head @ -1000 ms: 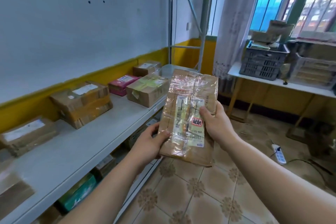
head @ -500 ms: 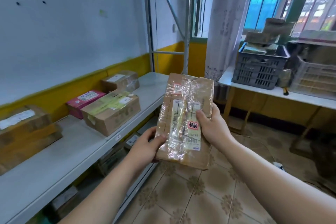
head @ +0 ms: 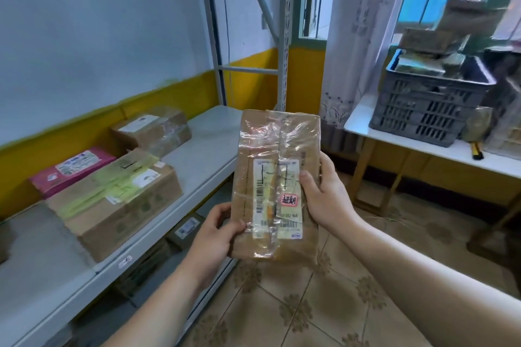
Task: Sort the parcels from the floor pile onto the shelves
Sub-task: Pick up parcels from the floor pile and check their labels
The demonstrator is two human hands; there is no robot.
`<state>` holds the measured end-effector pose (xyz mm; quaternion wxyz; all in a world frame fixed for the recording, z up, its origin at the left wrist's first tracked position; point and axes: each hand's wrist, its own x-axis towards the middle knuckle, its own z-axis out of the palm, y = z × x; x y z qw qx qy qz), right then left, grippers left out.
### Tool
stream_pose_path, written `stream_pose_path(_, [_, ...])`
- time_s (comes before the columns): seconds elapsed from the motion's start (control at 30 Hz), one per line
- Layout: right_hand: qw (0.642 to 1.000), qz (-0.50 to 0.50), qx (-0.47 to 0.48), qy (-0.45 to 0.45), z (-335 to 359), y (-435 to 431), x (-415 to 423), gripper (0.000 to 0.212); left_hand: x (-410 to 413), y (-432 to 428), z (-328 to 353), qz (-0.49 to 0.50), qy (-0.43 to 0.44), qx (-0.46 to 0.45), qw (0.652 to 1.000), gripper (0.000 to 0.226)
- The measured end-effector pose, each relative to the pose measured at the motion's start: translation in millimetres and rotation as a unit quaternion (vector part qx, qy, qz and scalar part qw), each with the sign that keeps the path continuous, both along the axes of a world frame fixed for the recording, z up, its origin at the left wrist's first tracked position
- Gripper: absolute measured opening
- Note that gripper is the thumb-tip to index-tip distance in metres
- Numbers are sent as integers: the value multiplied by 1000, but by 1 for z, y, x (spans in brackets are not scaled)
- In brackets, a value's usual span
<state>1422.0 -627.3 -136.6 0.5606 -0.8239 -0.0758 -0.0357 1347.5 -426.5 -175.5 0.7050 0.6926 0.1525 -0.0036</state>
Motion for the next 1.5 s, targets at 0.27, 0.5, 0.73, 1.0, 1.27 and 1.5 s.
stream_pose_path(0.27, [1000,-9,3,28,-5,-6,133,44,143,0,-18,-14,23,-30,999,31])
stream_pose_path(0.5, [997,5,-48,58,-34,-3,249,75,222,-3,-45,26,120,6,992,18])
stream_pose_path(0.73, [956,142,-175,186,-101,-14,363,49,255,-30,-97,127,212,78,966,14])
stream_pose_path(1.0, [922,220,-215,234,-180,13,413,52,272,-38,-158,330,251,33,909,12])
stream_pose_path(1.27, [892,268,-265,250,-260,79,408,50,252,9,-228,471,223,-103,847,47])
stream_pose_path(1.5, [869,349,-281,211,-396,142,426,59,277,57,-346,511,245,-56,822,48])
